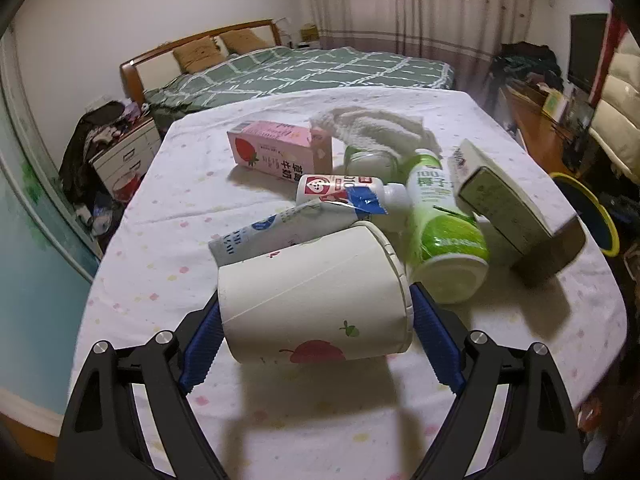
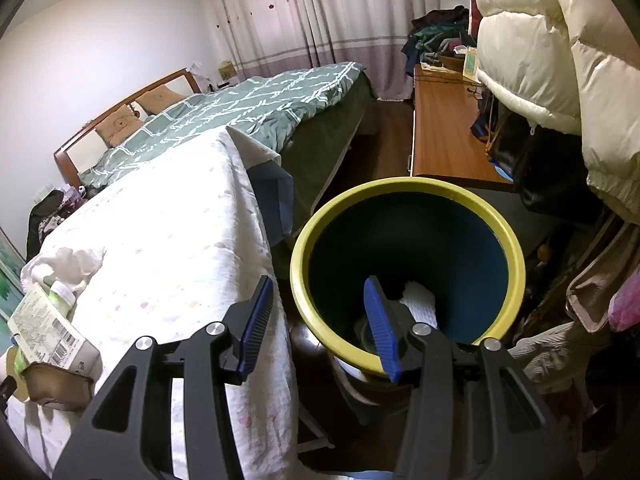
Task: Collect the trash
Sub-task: 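Grasp the white paper cup lying on the table with the left gripper, then carry the paper cup to the yellow bin and release it with the left gripper, then grasp the white tissue on the table with the right gripper and lift it, then carry the white tissue over the yellow bin and open the right gripper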
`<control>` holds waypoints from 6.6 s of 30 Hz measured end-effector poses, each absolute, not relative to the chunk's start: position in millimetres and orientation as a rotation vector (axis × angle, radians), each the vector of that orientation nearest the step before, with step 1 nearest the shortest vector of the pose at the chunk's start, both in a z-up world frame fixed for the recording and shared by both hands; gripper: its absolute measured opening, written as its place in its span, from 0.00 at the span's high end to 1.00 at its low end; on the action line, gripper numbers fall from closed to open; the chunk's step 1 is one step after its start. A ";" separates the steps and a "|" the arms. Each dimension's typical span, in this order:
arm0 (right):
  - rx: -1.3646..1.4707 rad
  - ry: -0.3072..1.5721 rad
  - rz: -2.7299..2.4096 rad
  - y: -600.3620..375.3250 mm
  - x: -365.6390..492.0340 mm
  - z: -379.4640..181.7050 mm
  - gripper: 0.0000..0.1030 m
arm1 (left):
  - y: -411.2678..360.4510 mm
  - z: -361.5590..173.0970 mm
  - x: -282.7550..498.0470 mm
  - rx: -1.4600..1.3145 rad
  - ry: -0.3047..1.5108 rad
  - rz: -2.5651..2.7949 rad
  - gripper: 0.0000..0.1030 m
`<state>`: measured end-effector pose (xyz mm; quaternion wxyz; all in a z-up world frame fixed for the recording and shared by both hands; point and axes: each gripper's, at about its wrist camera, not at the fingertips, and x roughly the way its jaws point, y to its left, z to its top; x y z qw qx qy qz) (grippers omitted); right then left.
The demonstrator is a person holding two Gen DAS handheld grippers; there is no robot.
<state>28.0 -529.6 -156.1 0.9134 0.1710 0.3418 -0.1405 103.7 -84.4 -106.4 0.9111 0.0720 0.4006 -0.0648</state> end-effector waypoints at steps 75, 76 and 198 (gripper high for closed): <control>0.342 0.707 -0.256 -514.6 -41.0 -158.4 0.55 | -200.1 22.7 117.5 0.096 0.622 -0.503 0.05; 0.323 0.707 -0.235 -503.3 -35.0 -154.2 0.55 | -180.2 22.9 113.6 0.089 0.616 -0.470 0.05; 0.389 0.815 -0.181 -605.2 64.7 -121.2 0.71 | -139.8 -91.1 101.6 0.188 0.786 -0.488 0.24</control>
